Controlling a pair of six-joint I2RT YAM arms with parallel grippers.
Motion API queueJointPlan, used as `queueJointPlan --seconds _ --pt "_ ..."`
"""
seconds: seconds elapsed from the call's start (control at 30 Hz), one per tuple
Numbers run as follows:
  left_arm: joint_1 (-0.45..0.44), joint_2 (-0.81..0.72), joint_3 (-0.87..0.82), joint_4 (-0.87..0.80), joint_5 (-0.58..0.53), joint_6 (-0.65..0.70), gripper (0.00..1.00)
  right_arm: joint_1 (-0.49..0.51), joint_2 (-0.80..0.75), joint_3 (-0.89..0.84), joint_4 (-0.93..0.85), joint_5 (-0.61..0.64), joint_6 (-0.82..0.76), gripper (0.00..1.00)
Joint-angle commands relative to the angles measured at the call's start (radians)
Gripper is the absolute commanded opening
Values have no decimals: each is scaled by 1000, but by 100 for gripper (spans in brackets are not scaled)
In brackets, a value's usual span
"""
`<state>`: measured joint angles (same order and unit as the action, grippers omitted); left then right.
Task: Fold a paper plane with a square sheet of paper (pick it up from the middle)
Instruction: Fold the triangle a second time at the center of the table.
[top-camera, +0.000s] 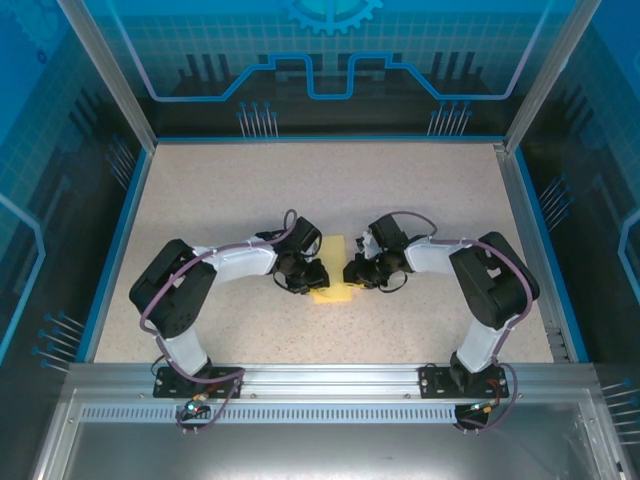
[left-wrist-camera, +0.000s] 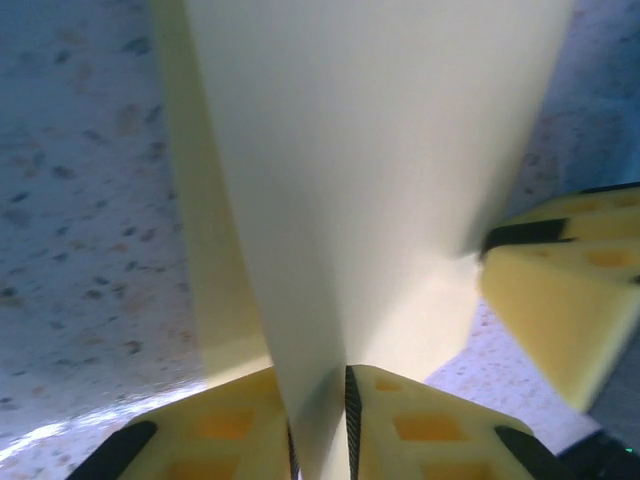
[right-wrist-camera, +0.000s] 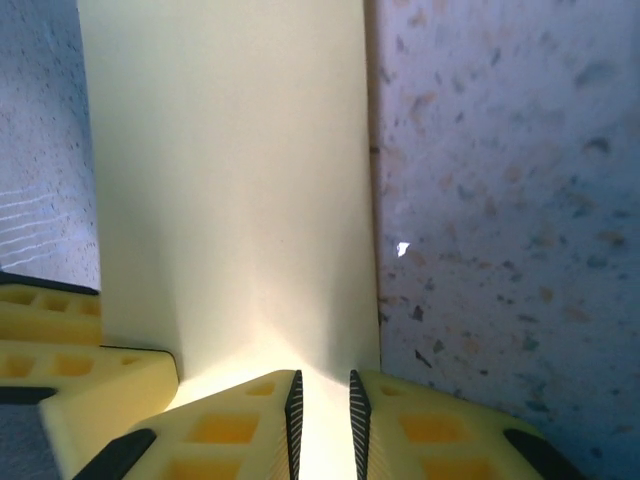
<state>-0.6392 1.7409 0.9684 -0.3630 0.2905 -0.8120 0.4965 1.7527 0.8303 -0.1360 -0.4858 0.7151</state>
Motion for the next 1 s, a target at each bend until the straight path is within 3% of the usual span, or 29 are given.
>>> queueJointPlan --seconds 0.0,0.23,0.53,0.7,0.83,0.97 --pt "9 -39 -20 -34 -19 -2 19 11 -53 15 19 56 -8 23" --pt "32 -69 -35 -61 -25 70 8 23 -68 42 -8 95 -17 22" --pt "78 -142 -22 -209 -8 317 7 71 -80 84 11 97 -47 21" --pt "78 -161 13 -223 27 333 8 73 -201 55 -6 254 -18 21" --pt "78 -173 57 -238 27 324 8 64 -329 12 -82 383 -38 27" --pt "78 -213 134 -359 -57 359 8 35 -396 4 -132 414 -58 34"
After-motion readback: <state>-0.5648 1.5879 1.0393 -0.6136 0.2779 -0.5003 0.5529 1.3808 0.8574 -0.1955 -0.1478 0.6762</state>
